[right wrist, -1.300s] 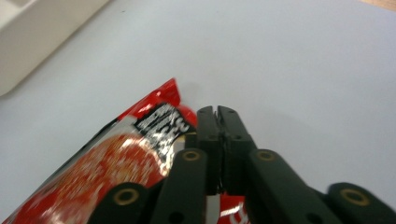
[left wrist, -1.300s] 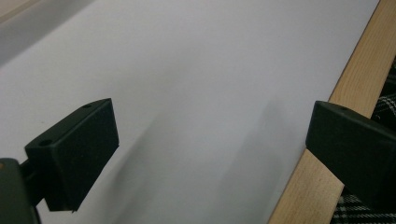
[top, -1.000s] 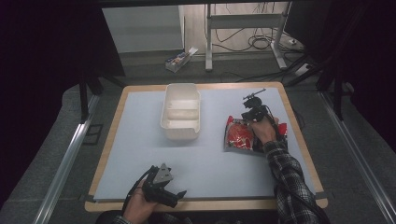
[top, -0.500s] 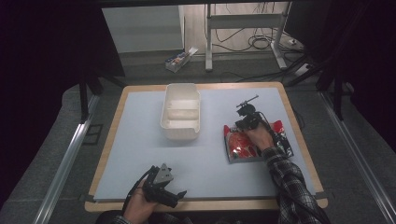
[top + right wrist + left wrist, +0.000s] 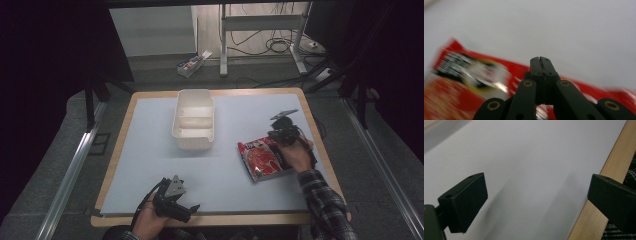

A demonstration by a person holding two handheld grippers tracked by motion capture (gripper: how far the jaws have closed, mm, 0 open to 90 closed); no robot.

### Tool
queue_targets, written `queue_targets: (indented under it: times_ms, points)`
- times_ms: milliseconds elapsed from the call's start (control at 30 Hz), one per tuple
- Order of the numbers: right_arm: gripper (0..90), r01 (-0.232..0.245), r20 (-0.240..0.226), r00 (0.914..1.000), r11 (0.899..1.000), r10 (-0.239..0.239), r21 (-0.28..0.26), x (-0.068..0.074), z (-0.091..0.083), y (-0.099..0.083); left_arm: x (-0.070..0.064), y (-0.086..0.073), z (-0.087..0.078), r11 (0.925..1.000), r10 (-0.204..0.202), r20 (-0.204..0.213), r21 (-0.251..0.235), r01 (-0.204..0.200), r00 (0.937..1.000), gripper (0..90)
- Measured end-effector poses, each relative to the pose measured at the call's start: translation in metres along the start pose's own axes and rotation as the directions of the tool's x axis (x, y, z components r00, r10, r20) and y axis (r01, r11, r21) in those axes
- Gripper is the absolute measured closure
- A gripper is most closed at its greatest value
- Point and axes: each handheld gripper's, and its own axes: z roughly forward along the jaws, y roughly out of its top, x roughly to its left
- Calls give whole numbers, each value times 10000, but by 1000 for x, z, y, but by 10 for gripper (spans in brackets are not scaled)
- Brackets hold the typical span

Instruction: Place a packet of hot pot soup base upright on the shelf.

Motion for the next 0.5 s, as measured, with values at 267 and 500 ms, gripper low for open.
queue_targets:
  times_ms: [267, 500]
  points:
    - [890, -1459, 1360, 9804, 9892, 1423, 170, -60, -18, -43, -1, 1, 1, 10000, 28, -16, 55, -28, 10000, 27]
    - [892, -1635, 991, 9828, 9835, 1556, 774, -57, -3, -51, 0, 1, 0, 10000, 36, -29, 54, -36, 10000, 27]
